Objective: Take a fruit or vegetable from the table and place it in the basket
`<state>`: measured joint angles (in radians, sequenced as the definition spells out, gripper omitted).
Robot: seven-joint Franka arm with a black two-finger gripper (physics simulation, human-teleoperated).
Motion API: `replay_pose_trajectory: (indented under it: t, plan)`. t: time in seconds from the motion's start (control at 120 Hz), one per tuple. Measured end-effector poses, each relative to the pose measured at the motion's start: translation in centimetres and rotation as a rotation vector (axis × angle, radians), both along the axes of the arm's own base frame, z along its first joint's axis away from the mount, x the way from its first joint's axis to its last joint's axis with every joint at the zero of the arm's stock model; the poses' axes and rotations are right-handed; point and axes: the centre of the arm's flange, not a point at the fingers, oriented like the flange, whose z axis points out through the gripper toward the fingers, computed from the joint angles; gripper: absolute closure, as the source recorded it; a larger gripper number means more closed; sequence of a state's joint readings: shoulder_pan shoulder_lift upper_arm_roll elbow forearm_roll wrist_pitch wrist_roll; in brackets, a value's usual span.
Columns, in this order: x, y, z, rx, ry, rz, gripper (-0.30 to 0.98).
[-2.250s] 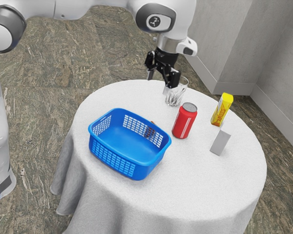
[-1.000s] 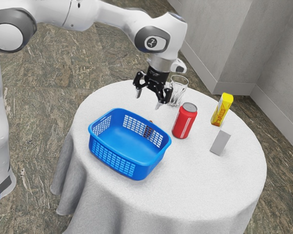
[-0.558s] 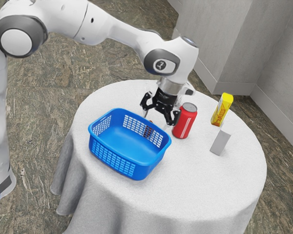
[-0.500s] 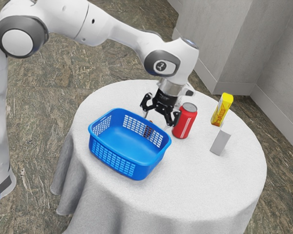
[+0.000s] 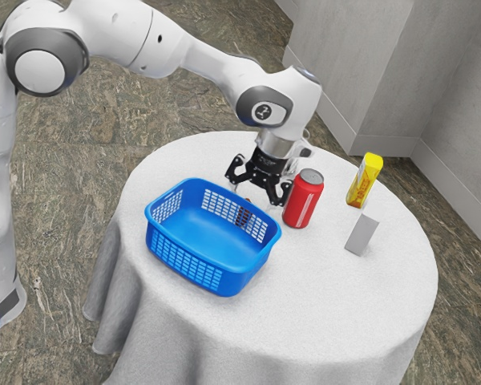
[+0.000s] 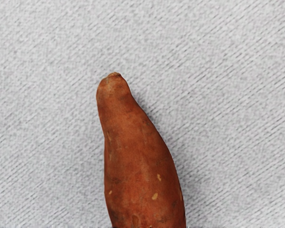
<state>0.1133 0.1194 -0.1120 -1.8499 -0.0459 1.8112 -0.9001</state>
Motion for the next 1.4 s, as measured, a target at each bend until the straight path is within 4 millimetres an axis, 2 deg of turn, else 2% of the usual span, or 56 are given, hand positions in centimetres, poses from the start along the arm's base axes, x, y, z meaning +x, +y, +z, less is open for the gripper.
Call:
replay_pose_trajectory:
  t: [0.392,0.55,0.65,0.8,0.967,1.1,1.192,1.4]
  plan:
    - [0.3,0.1,-2.6,0.0,0.051,0.029,0.03]
    - [0.3,0.0,-2.6,0.003,0.05,0.034,0.27]
    - [0.3,0.0,-2.5,0.004,0.05,0.037,0.37]
    - [0.3,0.0,-2.4,0.005,0.049,0.042,0.45]
    - [0.3,0.0,-2.3,0.006,0.047,0.046,0.47]
    - [0.2,0.1,-0.1,0.016,0.012,0.047,0.53]
    - [0.2,0.2,2.5,0.024,-0.03,0.049,0.57]
    - [-0.2,0.3,8.3,0.055,-0.093,0.043,0.57]
